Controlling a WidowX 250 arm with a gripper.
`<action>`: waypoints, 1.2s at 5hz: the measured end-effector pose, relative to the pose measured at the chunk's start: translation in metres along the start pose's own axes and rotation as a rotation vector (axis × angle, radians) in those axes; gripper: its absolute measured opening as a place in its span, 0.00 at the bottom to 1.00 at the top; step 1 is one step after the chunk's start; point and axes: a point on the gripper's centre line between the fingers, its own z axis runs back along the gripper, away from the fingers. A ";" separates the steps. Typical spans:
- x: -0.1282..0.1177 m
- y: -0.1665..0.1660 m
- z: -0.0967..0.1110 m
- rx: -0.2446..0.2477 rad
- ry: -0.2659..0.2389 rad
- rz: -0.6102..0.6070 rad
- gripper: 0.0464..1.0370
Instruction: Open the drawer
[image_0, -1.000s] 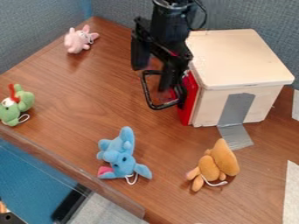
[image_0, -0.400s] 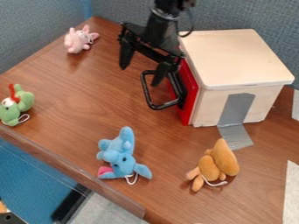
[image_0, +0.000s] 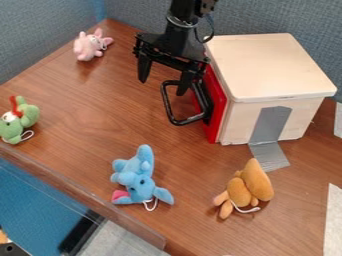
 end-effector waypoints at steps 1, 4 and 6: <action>0.005 -0.004 -0.012 -0.017 -0.021 0.069 0.96; -0.004 -0.009 -0.048 -0.067 0.073 0.122 0.92; -0.020 -0.003 -0.058 -0.061 0.106 0.135 0.32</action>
